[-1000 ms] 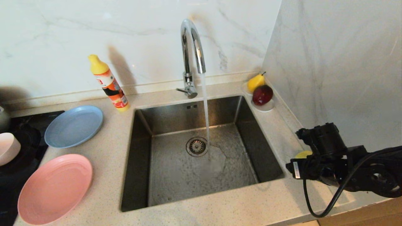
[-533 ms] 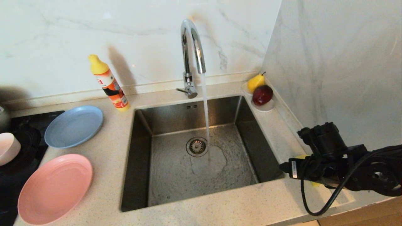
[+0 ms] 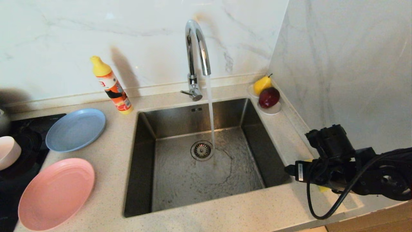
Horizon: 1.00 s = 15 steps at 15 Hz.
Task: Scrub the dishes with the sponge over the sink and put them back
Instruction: Put down the sponge
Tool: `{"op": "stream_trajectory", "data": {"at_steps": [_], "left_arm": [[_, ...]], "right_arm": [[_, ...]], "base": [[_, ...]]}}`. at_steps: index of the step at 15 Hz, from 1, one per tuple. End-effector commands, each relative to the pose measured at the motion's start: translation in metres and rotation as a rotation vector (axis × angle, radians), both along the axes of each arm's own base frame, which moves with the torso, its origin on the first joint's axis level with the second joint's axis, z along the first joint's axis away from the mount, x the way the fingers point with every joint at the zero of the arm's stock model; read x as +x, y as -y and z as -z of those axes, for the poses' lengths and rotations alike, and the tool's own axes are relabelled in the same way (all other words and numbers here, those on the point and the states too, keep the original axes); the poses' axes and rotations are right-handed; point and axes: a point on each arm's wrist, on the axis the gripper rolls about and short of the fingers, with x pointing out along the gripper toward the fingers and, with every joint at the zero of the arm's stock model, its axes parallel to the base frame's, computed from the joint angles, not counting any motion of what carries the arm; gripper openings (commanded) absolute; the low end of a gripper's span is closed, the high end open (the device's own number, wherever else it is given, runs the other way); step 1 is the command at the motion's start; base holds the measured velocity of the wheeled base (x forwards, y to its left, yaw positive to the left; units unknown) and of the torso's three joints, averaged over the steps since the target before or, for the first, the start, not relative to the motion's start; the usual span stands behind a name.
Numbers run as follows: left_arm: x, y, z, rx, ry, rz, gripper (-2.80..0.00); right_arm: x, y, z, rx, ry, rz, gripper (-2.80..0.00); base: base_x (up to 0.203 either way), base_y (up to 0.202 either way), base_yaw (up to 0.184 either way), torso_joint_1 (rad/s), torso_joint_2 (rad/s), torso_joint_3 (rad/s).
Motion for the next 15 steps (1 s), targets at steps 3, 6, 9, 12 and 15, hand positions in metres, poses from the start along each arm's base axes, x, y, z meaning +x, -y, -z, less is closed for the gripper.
{"op": "stream_trajectory", "data": {"at_steps": [3, 6, 9, 12, 15], "left_arm": [[0.0, 0.0, 0.0, 0.0, -0.003, 0.0, -2.8], [0.0, 0.0, 0.0, 0.0, -0.003, 0.0, -2.8], [0.0, 0.0, 0.0, 0.0, -0.003, -0.001, -2.8], [0.0, 0.0, 0.0, 0.0, -0.003, 0.0, -2.8], [0.0, 0.0, 0.0, 0.0, -0.003, 0.0, -2.8]], "right_arm": [[-0.001, -0.007, 0.0, 0.005, 0.002, -0.018, 0.0], [-0.002, -0.015, 0.001, 0.017, 0.0, -0.029, 0.0], [-0.002, -0.017, 0.003, 0.016, -0.005, -0.034, 0.0], [-0.002, -0.017, 0.003, 0.015, 0.001, -0.03, 0.0], [-0.003, -0.016, -0.008, 0.005, 0.042, -0.018, 0.0]], "base": [[0.0, 0.0, 0.0, 0.0, 0.0, 0.0], [0.0, 0.0, 0.0, 0.0, 0.0, 0.0], [0.0, 0.0, 0.0, 0.0, 0.0, 0.0], [0.0, 0.0, 0.0, 0.0, 0.0, 0.0], [0.0, 0.0, 0.0, 0.0, 0.0, 0.0]]}}
